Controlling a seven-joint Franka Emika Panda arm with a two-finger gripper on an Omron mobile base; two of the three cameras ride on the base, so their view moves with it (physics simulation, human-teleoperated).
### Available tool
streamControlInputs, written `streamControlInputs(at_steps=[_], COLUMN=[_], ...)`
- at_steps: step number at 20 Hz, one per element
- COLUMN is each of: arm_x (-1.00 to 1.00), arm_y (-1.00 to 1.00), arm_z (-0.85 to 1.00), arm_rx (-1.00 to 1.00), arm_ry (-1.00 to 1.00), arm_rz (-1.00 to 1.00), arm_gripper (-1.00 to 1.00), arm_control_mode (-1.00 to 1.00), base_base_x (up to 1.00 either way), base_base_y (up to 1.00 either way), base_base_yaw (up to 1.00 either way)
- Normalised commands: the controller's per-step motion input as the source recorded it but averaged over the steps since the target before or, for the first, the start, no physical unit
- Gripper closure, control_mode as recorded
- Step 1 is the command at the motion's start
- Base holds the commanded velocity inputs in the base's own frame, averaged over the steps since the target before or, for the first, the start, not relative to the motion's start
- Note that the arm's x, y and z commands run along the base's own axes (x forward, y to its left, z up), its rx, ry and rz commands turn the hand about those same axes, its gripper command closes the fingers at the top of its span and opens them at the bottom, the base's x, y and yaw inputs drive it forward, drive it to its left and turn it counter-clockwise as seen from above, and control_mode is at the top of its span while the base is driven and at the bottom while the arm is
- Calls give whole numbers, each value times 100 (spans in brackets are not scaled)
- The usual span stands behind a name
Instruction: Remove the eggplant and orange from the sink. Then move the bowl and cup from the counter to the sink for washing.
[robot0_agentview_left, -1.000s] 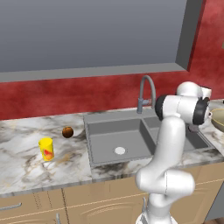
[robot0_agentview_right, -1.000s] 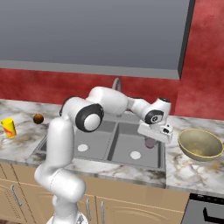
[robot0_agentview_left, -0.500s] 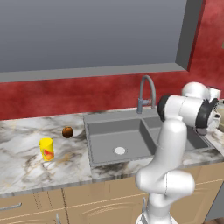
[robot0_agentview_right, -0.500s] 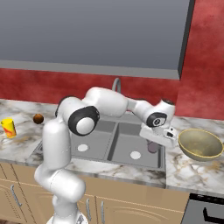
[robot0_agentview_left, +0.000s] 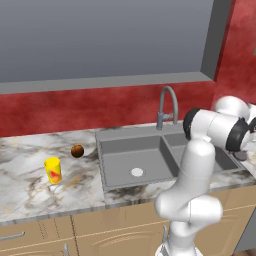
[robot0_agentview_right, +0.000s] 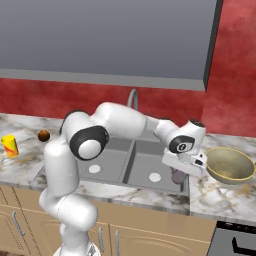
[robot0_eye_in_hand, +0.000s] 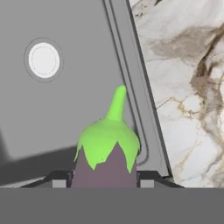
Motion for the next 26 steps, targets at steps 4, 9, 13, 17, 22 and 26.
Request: streamControlInputs(at_steps=[4,9,13,17,22,26], arm_x=[-42,-29,-18,-14,-16,-11], arm_y=[-10,-8,-8,-11,-12,-13], arm_z=[0,1,5,3,1,0], arm_rx=[0,0,0,0,0,0], arm_ry=[-2,0,0,0,0,0], arm_rz=[0,-12,-24,-26,-29,-30], arm_gripper=[100,100,100,100,100,100], arm_control_mode=[-100,-100,-100,-100,-100,-100], base_base_x=[0,0,0,0,0,0], base_base_y=[0,0,0,0,0,0], base_base_yaw=[0,0,0,0,0,0])
